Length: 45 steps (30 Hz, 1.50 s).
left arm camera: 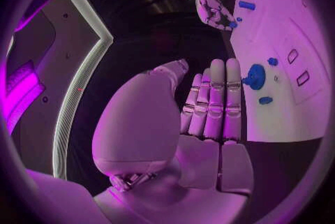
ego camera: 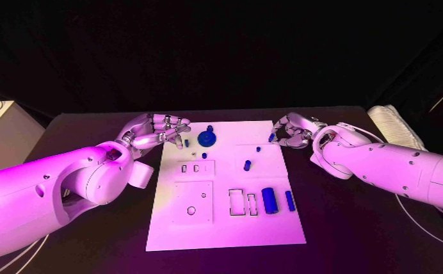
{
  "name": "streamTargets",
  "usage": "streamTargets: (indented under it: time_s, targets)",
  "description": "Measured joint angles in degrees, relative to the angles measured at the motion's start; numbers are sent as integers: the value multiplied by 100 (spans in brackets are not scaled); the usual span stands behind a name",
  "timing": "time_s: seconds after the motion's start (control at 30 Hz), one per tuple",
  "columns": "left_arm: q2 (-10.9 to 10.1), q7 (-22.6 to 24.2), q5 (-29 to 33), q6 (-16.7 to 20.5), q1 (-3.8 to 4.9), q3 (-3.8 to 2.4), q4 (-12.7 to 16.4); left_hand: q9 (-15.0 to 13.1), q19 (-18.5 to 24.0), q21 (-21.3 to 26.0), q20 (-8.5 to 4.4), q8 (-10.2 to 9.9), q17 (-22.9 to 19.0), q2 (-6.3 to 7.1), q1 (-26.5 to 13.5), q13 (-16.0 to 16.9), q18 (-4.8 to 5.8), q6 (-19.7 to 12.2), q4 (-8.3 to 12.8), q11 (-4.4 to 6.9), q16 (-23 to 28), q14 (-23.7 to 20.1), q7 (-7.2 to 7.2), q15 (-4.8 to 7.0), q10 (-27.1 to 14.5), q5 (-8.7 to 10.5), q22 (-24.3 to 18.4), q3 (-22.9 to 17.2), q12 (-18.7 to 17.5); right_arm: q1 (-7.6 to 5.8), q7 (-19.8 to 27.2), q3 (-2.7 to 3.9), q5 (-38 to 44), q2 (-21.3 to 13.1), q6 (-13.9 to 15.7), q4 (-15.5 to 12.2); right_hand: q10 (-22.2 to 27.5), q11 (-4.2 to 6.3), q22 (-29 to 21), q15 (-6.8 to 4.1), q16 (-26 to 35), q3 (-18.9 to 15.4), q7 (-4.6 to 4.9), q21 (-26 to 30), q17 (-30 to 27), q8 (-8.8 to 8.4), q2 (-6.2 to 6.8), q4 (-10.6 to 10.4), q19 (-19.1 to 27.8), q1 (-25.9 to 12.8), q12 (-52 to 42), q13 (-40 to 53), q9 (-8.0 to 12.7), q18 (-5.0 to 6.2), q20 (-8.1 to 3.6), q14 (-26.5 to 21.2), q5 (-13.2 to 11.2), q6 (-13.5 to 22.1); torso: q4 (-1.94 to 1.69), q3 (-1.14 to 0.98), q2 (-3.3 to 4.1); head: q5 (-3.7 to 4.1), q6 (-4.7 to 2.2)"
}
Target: Assemble the parts on the task board
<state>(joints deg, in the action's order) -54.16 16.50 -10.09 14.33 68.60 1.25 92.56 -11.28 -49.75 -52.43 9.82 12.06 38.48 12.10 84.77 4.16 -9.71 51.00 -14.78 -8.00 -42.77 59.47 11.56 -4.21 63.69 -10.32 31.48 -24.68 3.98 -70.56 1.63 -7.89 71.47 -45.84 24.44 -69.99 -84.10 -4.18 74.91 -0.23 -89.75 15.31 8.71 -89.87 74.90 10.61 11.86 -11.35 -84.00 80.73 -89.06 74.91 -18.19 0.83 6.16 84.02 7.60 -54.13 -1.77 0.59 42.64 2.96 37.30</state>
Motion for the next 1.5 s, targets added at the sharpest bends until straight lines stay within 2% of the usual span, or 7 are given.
streamTargets:
  time_s: [0.1, 0.2, 0.43, 0.7, 0.77, 0.93, 1.5]
  targets:
    - [-1, -2, -2, -1, 0, 0, 0, 0, 0, 0, 0, 0, 0, 0, 0, 0, -1, 0, 0, 0, 0, 0, 0, 0, 0, 0, 0, 0, 0, -1, -36, 2, 0, -7, 42, -26, 0, 0, 0, 0, 0, -232, 25, 0, 0, 0, 120, -163, 0, -288, 0, 0, 6, 0, 0, 0, -30, 25, 2, -1, 0, 6, -8]
    - [-2, -3, -3, -1, 0, 0, 0, 1, 0, 0, 0, 0, 0, 0, 0, 0, 0, 0, 0, 0, 0, 0, 0, 0, 0, 0, 0, 0, 0, 1, -79, -2, 0, -11, 75, -64, 0, 0, -1, 22, 0, -482, 26, 0, 0, 0, 119, -307, 0, -362, 0, 0, 6, 0, 0, -22, 7, 27, 1, -1, 0, 12, -11]
    - [-7, -7, -6, -1, 0, 0, 0, 1, 0, 0, 0, 0, 0, 0, 0, 0, 0, 0, 0, 0, 0, 0, 0, 0, 0, 0, -1, 0, 0, 8, -166, -6, -5, -31, 136, -162, 0, 0, -1, 22, 0, -702, 26, 0, 0, 0, 73, -493, 0, -407, 0, 0, 1, 0, 0, -22, 113, 27, -3, 0, 1, 16, -14]
    - [-10, -11, -9, -2, 0, 0, 2, 2, 0, 0, 0, 0, 1, 0, 0, 0, -1, 0, 0, 0, 0, 0, 0, 0, 0, 0, -2, 0, 0, 13, -265, -6, -10, -47, 205, -238, 0, 0, 1, 22, 0, -749, 24, 0, 0, 48, 72, -508, 0, -408, 0, -1, -20, 0, 0, -22, 228, 24, -4, 7, 2, 25, -21]
    - [-12, -12, -9, -2, 0, 0, 3, 2, 0, 0, 0, 0, -1, 0, 0, 0, 0, -12, 0, -12, 0, 0, 12, 0, -12, 0, 0, 0, 0, 15, -305, -6, -8, -47, 234, -252, 0, 0, 4, 22, 0, -749, -21, 0, 0, 89, 41, -508, 0, -436, 0, 2, -36, 0, 0, -22, 250, -21, -7, 8, 2, 27, -25]
    - [-13, -15, -10, -4, 0, 0, 5, 2, 0, 1, 0, 0, -7, 0, 0, 0, 0, -21, 0, -21, 0, 0, 21, 0, -21, 0, 10, 0, 0, 20, -488, -5, 48, -44, 348, -274, 14, 14, 4, 22, 0, -749, -62, 0, 0, 181, -109, -508, 0, -496, -23, 4, -70, 0, 0, -22, 250, -126, -10, 7, 2, 35, -29]
    - [-27, -25, -11, -11, 0, 0, 10, 3, 0, -21, 0, -23, -7, 0, 0, 0, 0, -21, 0, -21, 1, 0, 21, 0, -21, 0, 9, 0, 0, 44, -954, -5, 268, -37, 508, -312, 0, 42, 3, 0, 0, -749, -86, 0, 0, 226, -130, -508, 0, -518, -37, 3, -88, 0, 0, 0, 250, -168, -3, 8, 3, 24, -10]
